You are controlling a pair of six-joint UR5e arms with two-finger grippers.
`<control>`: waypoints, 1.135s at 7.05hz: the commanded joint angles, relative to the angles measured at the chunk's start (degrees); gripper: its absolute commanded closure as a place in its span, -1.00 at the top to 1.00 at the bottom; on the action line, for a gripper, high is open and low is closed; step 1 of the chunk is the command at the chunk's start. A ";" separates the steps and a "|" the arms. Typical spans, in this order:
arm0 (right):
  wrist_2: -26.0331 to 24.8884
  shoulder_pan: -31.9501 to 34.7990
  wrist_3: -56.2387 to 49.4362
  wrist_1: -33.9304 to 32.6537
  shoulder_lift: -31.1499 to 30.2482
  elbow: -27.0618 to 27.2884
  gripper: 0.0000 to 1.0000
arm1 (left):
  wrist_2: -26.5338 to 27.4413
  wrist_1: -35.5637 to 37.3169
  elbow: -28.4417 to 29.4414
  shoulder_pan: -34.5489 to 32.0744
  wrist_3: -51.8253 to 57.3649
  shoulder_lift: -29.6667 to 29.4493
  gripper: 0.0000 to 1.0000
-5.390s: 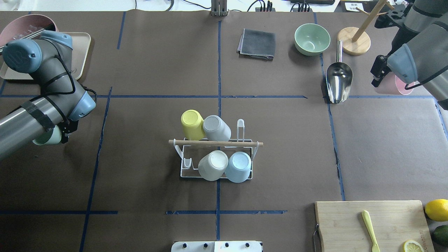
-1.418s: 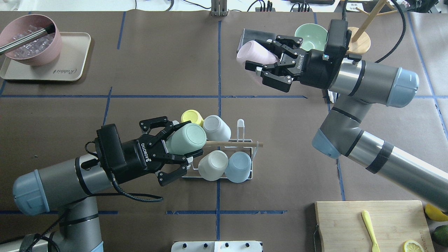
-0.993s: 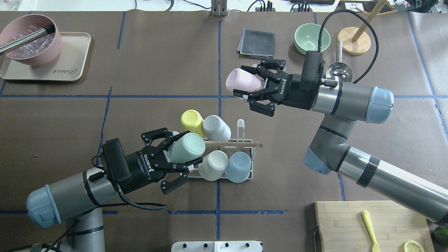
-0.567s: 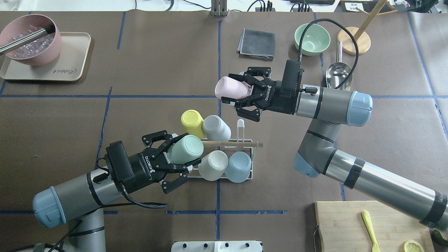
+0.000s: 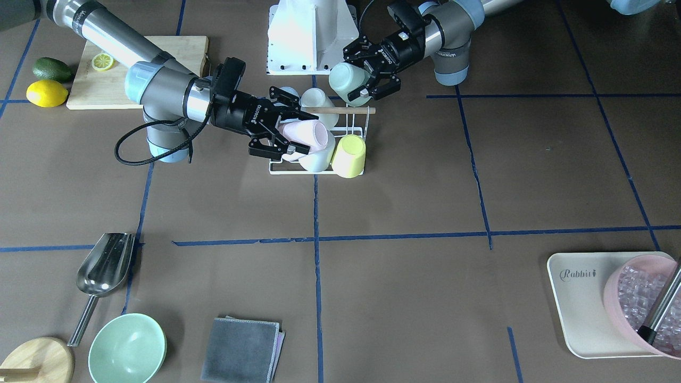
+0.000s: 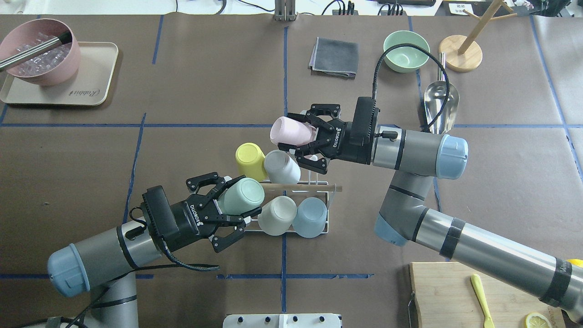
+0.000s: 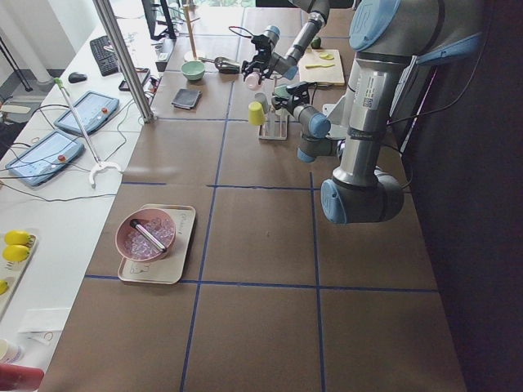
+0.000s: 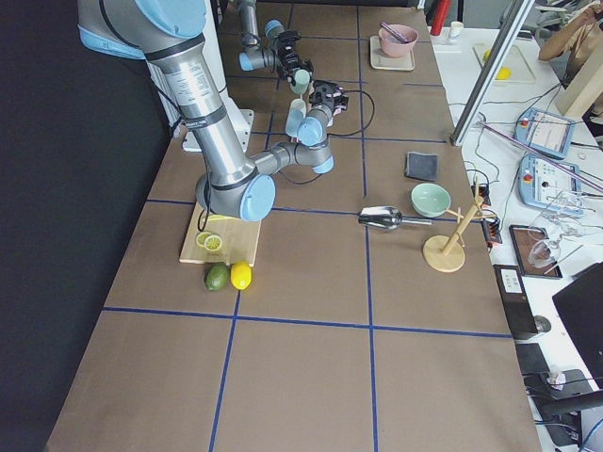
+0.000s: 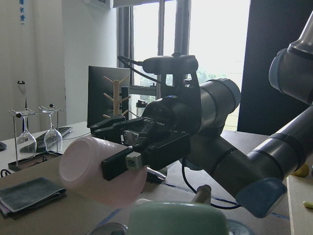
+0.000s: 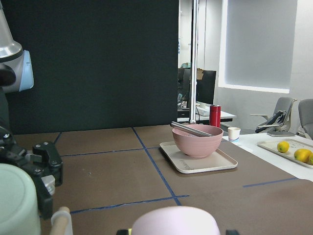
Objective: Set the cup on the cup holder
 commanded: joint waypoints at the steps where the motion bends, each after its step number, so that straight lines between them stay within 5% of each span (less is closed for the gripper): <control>1: -0.07 -0.18 -0.02 0.26 -0.85 0.16 -1.00 | 0.03 0.07 1.41 0.49 0.00 -0.45 -0.83; 2: -0.07 -0.19 -0.11 0.35 -1.03 0.24 -1.00 | 0.03 0.07 1.50 0.58 0.09 -0.45 -0.57; 3: -0.16 -0.97 -0.37 1.57 -1.30 0.07 -1.00 | -0.06 -0.02 1.42 0.49 0.17 -0.45 0.39; 4: -0.16 -1.67 -0.64 2.80 -1.91 0.07 -1.00 | 0.20 -0.02 1.42 0.49 0.26 -0.36 0.99; 7: -0.16 -1.77 -0.64 4.22 -3.66 0.77 -0.88 | 1.17 -1.77 0.63 0.49 0.09 -0.19 1.00; 8: -0.16 -1.42 -0.20 4.91 -3.76 0.86 0.78 | 1.17 -1.78 0.36 0.14 0.00 -0.10 1.00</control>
